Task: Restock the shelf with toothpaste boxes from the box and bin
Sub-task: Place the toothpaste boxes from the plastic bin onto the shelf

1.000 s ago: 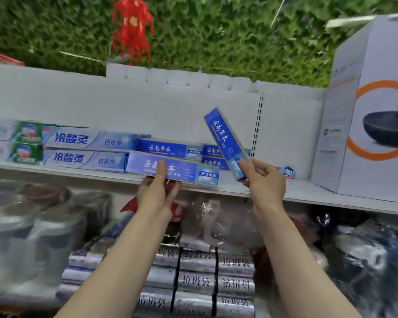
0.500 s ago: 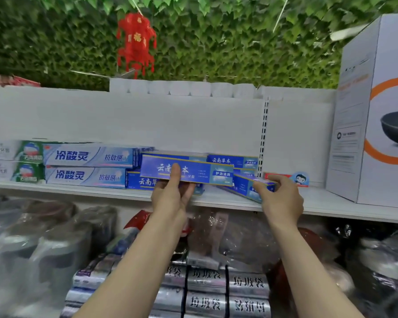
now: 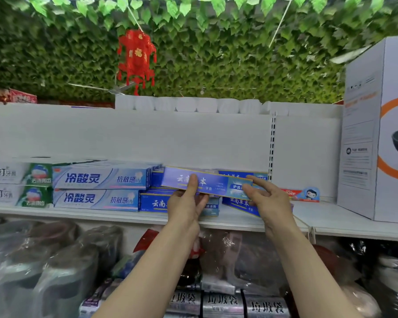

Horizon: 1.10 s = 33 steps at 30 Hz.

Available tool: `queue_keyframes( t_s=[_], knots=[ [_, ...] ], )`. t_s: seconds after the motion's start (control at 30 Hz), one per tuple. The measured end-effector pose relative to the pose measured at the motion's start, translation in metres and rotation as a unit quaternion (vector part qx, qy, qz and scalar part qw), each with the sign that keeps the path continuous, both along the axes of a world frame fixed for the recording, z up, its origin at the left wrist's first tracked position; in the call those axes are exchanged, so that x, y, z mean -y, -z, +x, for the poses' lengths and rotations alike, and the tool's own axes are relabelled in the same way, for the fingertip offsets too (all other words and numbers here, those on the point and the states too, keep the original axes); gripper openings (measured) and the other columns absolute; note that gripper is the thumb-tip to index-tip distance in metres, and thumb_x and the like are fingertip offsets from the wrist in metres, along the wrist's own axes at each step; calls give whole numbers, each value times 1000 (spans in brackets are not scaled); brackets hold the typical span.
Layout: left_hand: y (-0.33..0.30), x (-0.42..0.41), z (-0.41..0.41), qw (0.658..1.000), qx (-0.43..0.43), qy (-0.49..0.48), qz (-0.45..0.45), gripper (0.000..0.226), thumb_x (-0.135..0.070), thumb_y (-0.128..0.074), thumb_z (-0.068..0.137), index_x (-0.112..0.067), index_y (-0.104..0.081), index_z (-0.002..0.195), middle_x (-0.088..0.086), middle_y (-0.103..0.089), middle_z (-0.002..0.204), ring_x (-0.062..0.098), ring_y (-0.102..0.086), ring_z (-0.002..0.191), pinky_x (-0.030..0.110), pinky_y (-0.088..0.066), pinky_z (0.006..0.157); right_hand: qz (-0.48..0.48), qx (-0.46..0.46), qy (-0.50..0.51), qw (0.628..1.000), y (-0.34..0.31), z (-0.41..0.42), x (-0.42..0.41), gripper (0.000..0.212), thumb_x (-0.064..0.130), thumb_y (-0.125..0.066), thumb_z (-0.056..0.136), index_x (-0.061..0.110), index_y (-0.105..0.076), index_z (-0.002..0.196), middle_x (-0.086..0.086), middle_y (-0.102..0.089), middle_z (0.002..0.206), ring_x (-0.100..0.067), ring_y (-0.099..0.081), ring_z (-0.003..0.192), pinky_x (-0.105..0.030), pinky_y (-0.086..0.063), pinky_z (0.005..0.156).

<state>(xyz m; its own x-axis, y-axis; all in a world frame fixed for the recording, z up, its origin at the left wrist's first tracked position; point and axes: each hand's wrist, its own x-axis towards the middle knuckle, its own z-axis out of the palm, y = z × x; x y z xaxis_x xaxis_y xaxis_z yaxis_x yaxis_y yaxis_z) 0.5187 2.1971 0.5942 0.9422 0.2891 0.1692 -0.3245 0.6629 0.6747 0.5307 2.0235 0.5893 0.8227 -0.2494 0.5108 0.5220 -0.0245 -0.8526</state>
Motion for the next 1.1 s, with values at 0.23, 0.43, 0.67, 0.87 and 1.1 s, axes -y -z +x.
queue_keyframes(
  t_s=[0.23,0.43,0.67,0.87,1.1],
  knots=[
    [-4,-18,6,962,-7,-190,199,66,-49,-65,91,-12,-45,141,-1,-52,136,13,-53,114,30,-41,100,9,-8,67,998,0,30,-24,21,28,-81,83,40,-72,98,3,-77,87,-19,-73,89,-42,-58,87],
    [-14,-29,23,965,-24,-108,237,102,-93,-47,53,-22,-58,125,-3,-66,124,20,-63,114,47,-50,102,-41,-34,83,995,1,56,-59,29,24,-74,90,26,-71,118,4,-75,100,-11,-69,88,-35,-57,87],
    [-15,-36,29,972,-33,-123,199,58,-76,-52,75,-19,-51,82,9,-63,87,29,-60,79,42,-53,80,-72,-32,127,989,1,52,-70,49,43,-76,86,25,-59,129,13,-73,95,-8,-65,92,-30,-45,84],
    [-20,-13,25,961,-33,-118,249,66,-72,-50,84,-22,-55,127,1,-53,136,22,-55,119,49,-48,102,-31,-37,61,997,4,46,-67,71,47,-76,85,19,-47,144,10,-73,105,-11,-67,106,-44,-51,102],
    [-5,34,15,954,68,-135,260,40,-41,-58,98,-14,-57,128,-4,-60,124,-5,-57,97,3,-41,72,7,10,26,1000,-3,5,-37,64,45,-73,89,22,-48,143,9,-72,111,-10,-68,108,-34,-54,96]
  ],
)
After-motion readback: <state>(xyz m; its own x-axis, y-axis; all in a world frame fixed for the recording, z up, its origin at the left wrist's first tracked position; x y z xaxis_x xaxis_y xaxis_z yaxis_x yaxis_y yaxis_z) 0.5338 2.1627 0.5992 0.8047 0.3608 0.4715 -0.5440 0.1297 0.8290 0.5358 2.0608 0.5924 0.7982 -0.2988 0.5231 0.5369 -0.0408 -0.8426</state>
